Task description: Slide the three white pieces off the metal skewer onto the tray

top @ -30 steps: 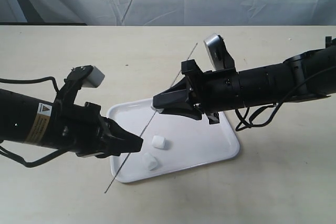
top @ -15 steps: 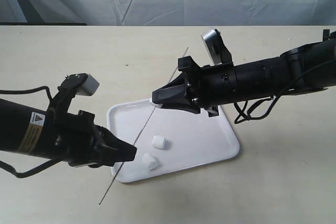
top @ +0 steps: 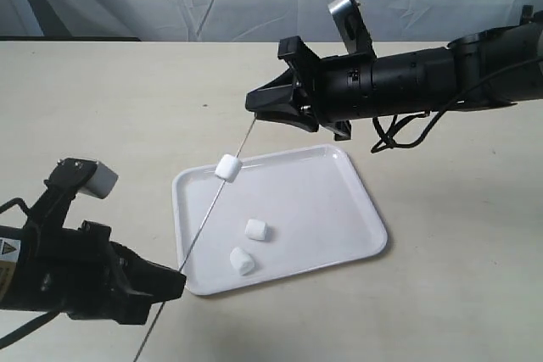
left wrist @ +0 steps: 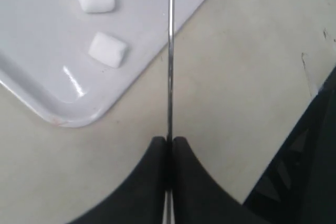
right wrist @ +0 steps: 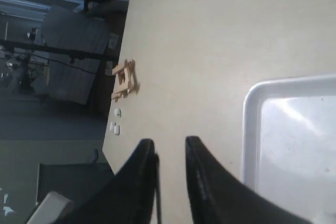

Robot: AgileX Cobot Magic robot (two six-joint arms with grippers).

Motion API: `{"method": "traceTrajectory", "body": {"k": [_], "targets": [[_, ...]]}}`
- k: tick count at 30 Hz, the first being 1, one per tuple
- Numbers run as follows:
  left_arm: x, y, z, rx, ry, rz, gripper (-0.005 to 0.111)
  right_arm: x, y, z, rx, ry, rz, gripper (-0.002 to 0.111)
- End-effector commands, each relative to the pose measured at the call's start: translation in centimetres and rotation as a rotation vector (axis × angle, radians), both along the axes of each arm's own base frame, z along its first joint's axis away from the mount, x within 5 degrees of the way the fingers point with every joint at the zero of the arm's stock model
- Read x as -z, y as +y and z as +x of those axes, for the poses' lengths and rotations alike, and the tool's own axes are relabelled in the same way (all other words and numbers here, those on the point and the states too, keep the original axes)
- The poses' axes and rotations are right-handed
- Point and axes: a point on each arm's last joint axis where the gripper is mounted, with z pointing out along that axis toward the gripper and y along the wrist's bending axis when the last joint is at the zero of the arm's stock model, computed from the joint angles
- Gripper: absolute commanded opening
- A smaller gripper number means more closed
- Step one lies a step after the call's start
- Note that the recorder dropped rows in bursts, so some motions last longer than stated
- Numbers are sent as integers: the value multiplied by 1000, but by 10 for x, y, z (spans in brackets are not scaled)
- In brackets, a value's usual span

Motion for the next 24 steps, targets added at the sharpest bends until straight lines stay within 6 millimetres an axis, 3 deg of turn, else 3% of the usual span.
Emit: {"method": "traceTrajectory", "body": {"k": [1, 3, 6, 13, 24], "targets": [[-9, 1, 12, -56, -73, 17, 0, 1, -1, -3, -52, 10, -17, 46], [-17, -3, 19, -57, -104, 2, 0, -1, 2, -7, -84, 16, 14, 50], [-21, -8, 29, -52, -96, -8, 0, -3, 13, -15, -133, 21, 33, 35], [-11, -11, 35, -32, -68, 15, 0, -3, 20, -19, -146, 22, 41, 41], [-18, -15, 38, -18, -84, -5, 0, -2, 19, -19, -152, 17, 22, 41]]}}
